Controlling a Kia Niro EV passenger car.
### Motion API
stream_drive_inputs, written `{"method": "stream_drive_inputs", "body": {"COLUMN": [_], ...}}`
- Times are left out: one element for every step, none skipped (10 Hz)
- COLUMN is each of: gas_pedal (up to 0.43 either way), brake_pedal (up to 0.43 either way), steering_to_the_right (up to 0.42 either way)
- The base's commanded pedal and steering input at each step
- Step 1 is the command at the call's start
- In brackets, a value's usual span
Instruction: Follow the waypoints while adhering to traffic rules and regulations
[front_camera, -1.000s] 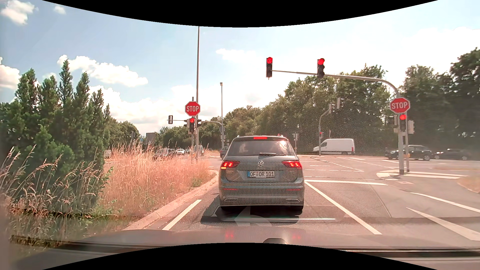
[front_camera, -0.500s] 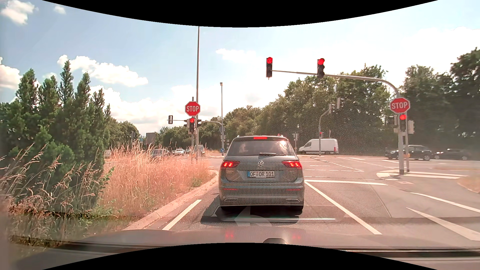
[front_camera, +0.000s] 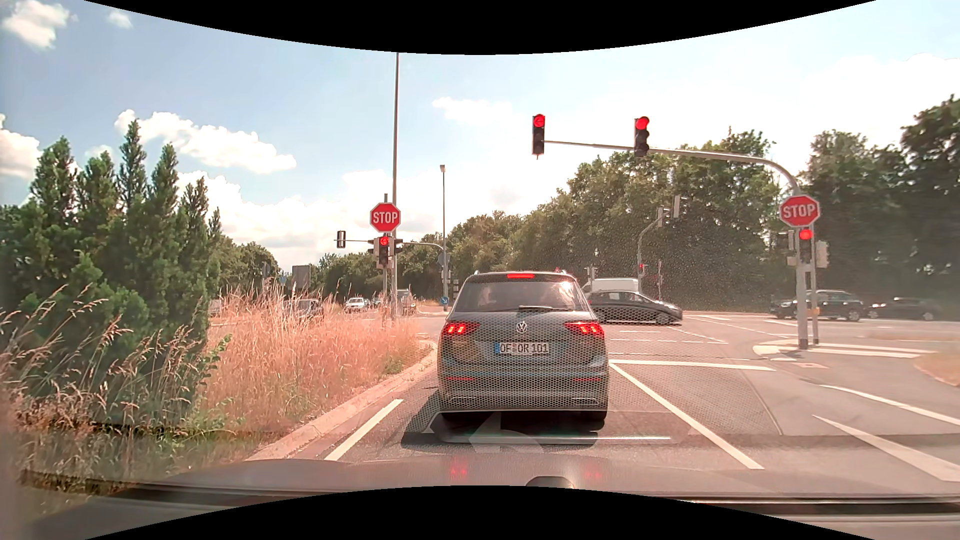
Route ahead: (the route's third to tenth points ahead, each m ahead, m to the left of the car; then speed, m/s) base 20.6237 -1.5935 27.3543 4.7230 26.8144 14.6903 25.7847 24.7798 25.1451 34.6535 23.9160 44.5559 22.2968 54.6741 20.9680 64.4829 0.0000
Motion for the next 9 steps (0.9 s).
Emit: {"method": "stream_drive_inputs", "body": {"gas_pedal": [0.0,0.0,0.0,0.0,0.0,0.0,0.0,0.0,0.0], "brake_pedal": [0.238,0.238,0.238,0.238,0.238,0.238,0.238,0.238,0.238], "steering_to_the_right": [0.008,0.008,0.008,0.008,0.008,0.008,0.008,0.008,0.008]}}
